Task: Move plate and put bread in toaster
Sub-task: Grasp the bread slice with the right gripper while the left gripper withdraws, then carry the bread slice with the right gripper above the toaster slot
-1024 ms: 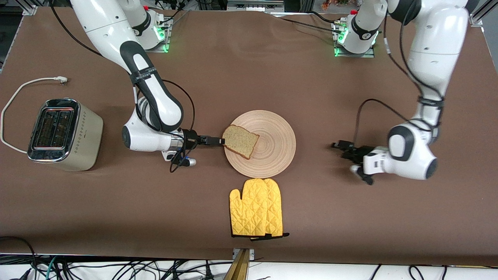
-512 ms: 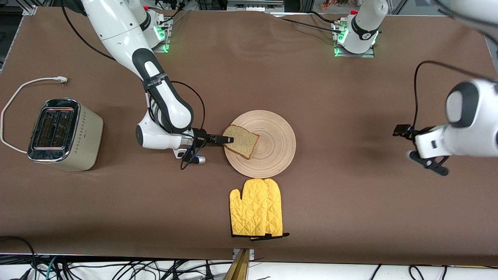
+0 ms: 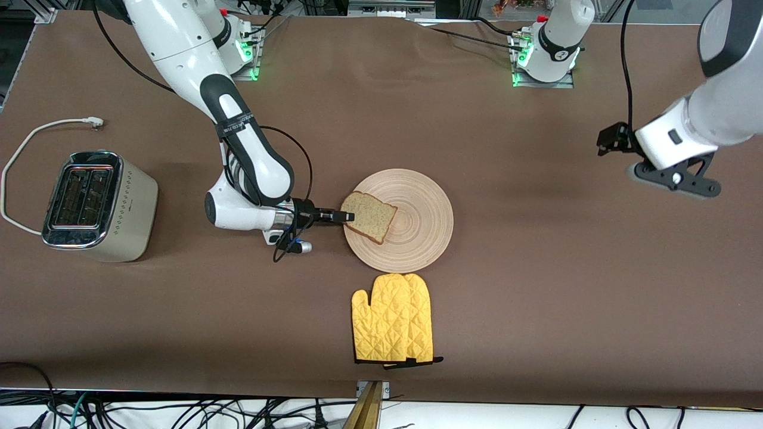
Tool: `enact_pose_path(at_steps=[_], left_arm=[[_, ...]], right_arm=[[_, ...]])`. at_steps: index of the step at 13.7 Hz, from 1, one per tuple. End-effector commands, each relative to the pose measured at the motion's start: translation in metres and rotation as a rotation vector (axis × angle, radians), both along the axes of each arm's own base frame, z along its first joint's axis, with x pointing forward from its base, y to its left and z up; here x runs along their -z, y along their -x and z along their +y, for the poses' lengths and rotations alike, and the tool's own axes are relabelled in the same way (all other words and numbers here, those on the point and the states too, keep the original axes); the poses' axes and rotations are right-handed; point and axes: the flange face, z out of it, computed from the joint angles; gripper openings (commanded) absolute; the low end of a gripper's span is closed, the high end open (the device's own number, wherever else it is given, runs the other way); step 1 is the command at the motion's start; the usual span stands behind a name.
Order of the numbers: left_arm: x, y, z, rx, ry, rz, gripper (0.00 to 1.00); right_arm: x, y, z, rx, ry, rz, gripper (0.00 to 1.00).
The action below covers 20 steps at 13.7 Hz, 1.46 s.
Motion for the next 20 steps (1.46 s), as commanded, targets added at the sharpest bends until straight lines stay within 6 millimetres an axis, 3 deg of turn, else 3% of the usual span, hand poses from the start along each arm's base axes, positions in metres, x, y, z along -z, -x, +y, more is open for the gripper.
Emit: enact_pose_path(at_steps=[1,2,4,5,7,11,13,15,17,18,20], left_arm=[[-0.016,0.02,-0.02,-0.049,-0.04,-0.047,1.0],[-0.016,0.018,-0.018,-0.047,-0.029,-0.057,1.0],[-0.025,0.005,0.02,-0.113,-0.024,-0.148,1.0],[-0.017,0.002,0.031,-0.127,-0.013,-0.165,1.0],[-0.018,0.004,0.033,-0.124,-0.011,-0.174,1.0],[-0.021,0.005,0.033,-0.12,-0.014,-0.154,1.0],[-0.022,0.005,0.034,-0.122,-0.013,-0.155,1.0],[-0.02,0.003,0.038,-0.128,-0.014,-0.152,1.0],[-0.019,0.001,0.038,-0.129,-0.013,-0.157,1.0],[-0.02,-0.002,0.036,-0.126,-0.012,-0.158,1.0],[-0.02,-0.001,0.037,-0.128,-0.013,-0.154,1.0]], right_arm=[[-0.006,0.0,-0.001,-0.013,-0.018,-0.011,0.27],[-0.006,0.0,-0.001,-0.014,-0.017,-0.013,0.21],[-0.006,0.0,0.0,-0.028,-0.008,-0.019,0.09],[-0.006,0.0,-0.002,-0.036,-0.001,-0.022,0.06],[-0.013,-0.002,-0.002,-0.055,0.013,-0.038,0.0],[-0.03,-0.011,-0.019,-0.075,0.022,-0.035,0.0],[-0.052,-0.023,-0.036,-0.099,0.049,-0.003,0.0],[-0.094,-0.036,-0.051,-0.153,0.126,0.03,0.0],[-0.14,-0.048,-0.078,-0.196,0.208,0.052,0.0],[-0.162,-0.054,-0.102,-0.233,0.272,0.049,0.0],[-0.207,-0.066,-0.171,-0.27,0.445,0.048,0.0]])
